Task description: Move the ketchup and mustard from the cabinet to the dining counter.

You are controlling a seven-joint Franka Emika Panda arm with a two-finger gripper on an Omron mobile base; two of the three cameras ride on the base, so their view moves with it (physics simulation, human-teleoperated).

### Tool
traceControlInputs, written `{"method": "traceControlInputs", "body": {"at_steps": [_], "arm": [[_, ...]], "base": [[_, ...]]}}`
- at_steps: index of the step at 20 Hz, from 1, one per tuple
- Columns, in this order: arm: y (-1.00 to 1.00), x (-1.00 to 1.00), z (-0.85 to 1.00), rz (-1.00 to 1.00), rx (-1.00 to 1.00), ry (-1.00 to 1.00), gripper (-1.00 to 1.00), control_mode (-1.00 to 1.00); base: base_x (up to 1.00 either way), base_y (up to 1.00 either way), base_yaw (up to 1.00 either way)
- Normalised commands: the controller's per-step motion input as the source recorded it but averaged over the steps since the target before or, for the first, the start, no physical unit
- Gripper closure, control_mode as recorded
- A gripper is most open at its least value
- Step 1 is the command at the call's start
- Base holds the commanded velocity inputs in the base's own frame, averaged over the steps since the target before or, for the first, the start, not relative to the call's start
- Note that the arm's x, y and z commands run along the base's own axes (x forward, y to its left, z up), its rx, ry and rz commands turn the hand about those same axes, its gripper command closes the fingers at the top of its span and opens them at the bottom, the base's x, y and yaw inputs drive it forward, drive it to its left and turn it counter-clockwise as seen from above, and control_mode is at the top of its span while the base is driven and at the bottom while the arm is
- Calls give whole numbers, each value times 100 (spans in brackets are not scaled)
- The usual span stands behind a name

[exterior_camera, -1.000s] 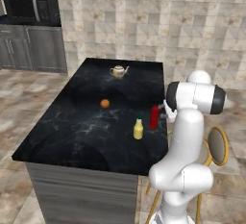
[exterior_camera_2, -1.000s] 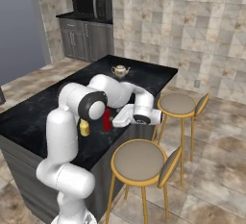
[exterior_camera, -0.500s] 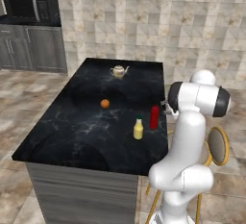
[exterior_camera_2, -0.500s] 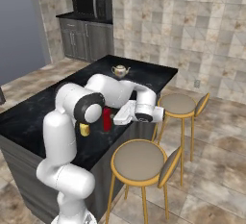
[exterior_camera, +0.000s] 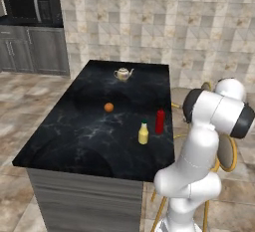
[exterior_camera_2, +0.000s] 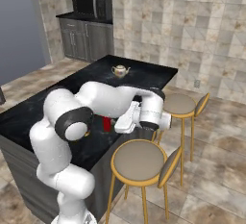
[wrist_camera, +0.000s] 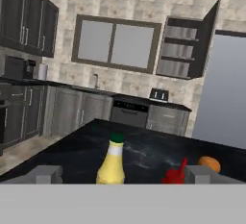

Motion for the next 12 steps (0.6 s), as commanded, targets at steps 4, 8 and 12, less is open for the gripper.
{"method": "traceControlInputs", "body": {"at_steps": [4,8,12], "arm": [[-5,-100,57,-3,-2,-13,-100,-100],[0,-100,69,-5,-7,-15,-100,-100],[22,-78,44,-1,-13,-7,-100,-100]], "base": [[0,0,0],[0,0,0],[0,0,0]]}}
